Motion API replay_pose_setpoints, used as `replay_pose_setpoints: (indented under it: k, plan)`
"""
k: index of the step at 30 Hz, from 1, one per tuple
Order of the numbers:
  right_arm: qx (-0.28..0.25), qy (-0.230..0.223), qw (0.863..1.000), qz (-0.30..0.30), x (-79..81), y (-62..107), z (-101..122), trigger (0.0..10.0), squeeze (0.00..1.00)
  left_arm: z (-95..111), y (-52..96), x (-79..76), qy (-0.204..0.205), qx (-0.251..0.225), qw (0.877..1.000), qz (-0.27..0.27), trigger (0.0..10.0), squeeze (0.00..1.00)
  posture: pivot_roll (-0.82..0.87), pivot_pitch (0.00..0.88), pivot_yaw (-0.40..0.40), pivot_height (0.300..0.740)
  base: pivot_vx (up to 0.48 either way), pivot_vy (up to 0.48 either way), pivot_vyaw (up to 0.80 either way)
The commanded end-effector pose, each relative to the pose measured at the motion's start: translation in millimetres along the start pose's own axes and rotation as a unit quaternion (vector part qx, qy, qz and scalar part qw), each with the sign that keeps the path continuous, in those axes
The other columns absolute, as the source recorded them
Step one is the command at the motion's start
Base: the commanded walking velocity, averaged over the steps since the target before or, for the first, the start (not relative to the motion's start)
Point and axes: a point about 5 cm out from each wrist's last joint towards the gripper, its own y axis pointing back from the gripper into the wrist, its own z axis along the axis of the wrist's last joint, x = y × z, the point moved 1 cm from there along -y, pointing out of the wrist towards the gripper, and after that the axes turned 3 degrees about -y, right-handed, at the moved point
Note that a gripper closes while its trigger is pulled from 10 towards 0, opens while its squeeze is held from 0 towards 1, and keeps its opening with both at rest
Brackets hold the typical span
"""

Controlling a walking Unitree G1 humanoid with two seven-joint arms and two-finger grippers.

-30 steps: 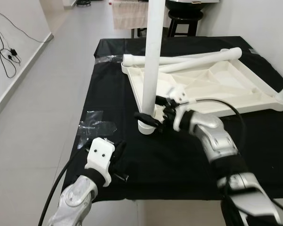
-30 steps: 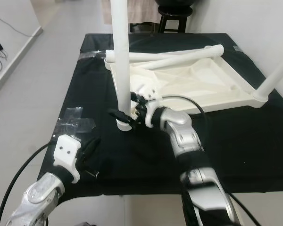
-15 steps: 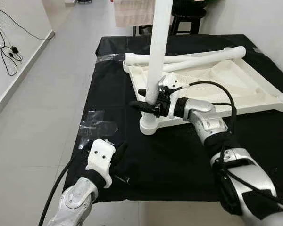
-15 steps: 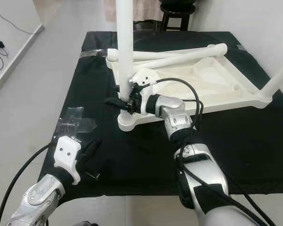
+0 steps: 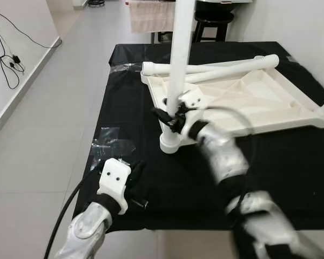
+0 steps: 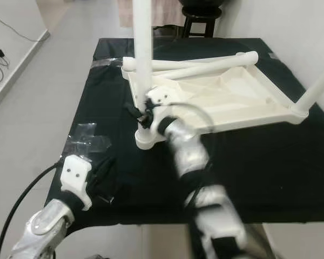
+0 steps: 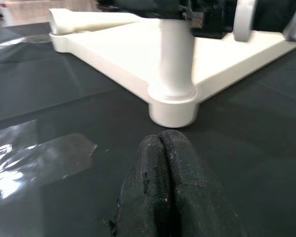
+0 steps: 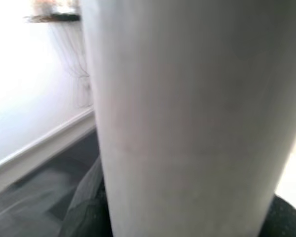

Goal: Building children table

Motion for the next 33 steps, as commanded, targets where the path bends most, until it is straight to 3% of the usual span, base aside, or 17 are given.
replay_pose_setpoints:
  k: [1, 2, 7, 8, 11, 12, 16, 17, 18, 19, 20, 22, 27, 33]
  plan:
    - [0.109, 0.011, 0.993, -0.036, 0.8, 24.1, -48, 0.0, 0.00, -3, 1.4, 3.0, 0.004, 0.004, 1.000, 0.005, 10.0, 0.00, 0.08, 0.153, -0.014, 0.740, 0.000, 0.000, 0.00]
    - [0.100, 0.027, 0.995, 0.009, 15.4, 27.0, -46, 0.0, 0.00, -3, 0.8, 3.4, 0.003, 0.004, 1.000, 0.004, 10.0, 0.00, 0.08, 0.153, -0.014, 0.740, 0.000, 0.000, 0.00]
    - [0.103, 0.032, 0.994, 0.010, 3.9, 6.9, -41, 0.0, 0.00, -4, -3.6, 3.5, 0.006, 0.002, 1.000, -0.003, 10.0, 0.00, 0.08, 0.129, -0.025, 0.740, 0.000, 0.000, 0.00]
    - [0.109, 0.025, 0.994, 0.004, 3.8, 6.2, -42, 10.0, 0.00, -4, -3.9, 4.3, 0.006, 0.002, 1.000, 0.000, 10.0, 0.00, 0.08, 0.129, -0.020, 0.740, 0.000, 0.000, 0.00]
    - [0.098, -0.002, 0.995, 0.018, 9.0, 6.4, -39, 10.0, 0.00, -4, -4.4, 5.4, 0.006, 0.001, 1.000, 0.005, 10.0, 0.00, 0.08, 0.126, -0.019, 0.740, 0.000, 0.000, 0.00]
    - [0.092, -0.009, 0.995, 0.028, 14.3, 9.1, -36, 10.0, 1.00, -4, -4.6, 5.7, 0.006, 0.001, 1.000, 0.006, 10.0, 0.00, 0.08, 0.126, -0.019, 0.740, 0.000, 0.000, 0.00]
    - [0.059, -0.021, 0.996, 0.057, 16.5, 16.3, -23, 10.0, 1.00, -4, -4.9, 6.1, 0.006, 0.002, 1.000, 0.002, 10.0, 0.00, 0.08, 0.127, -0.017, 0.740, 0.000, 0.000, 0.00]
    - [0.043, -0.032, 0.997, 0.064, 11.6, 26.7, -14, 10.0, 0.68, -4, -4.7, 6.5, 0.007, 0.003, 1.000, 0.001, 10.0, 0.00, 0.07, 0.127, -0.015, 0.740, 0.000, 0.000, 0.00]
    - [0.043, -0.032, 0.997, 0.064, 11.6, 26.7, -14, 10.0, 0.68, -4, -4.7, 6.5, 0.007, 0.003, 1.000, 0.001, 10.0, 0.00, 0.07, 0.127, -0.015, 0.740, 0.000, 0.000, 0.00]
    - [0.037, -0.038, 0.996, 0.067, 8.6, 31.1, -12, 10.0, 0.38, -4, -4.7, 6.8, 0.007, 0.003, 1.000, 0.002, 10.0, 0.00, 0.07, 0.127, -0.015, 0.740, 0.000, 0.000, 0.00]
    - [0.028, -0.039, 0.997, 0.068, 3.1, 38.0, -10, 10.0, 0.00, -5, -4.5, 7.8, 0.009, 0.004, 1.000, 0.003, 10.0, 0.00, 0.07, 0.129, -0.015, 0.740, 0.000, 0.000, 0.00]
    - [0.022, -0.038, 0.997, 0.069, -0.4, 42.2, -10, 10.0, 0.00, -5, -4.3, 8.6, 0.010, 0.005, 1.000, 0.005, 10.0, 0.00, 0.07, 0.129, -0.015, 0.740, 0.000, 0.000, 0.00]
    - [0.027, -0.037, 0.997, 0.064, -16.7, 74.4, -20, 10.0, 0.00, -8, -2.8, 17.5, 0.026, 0.010, 0.999, 0.040, 10.0, 0.00, 0.05, 0.123, -0.010, 0.740, 0.000, 0.000, 0.00]
    - [0.040, -0.037, 0.998, 0.038, -26.1, 92.8, -27, 10.0, 0.00, -9, -2.7, 24.2, 0.033, 0.014, 0.997, 0.066, 10.0, 0.00, 0.05, 0.116, -0.011, 0.740, 0.000, 0.000, 0.00]
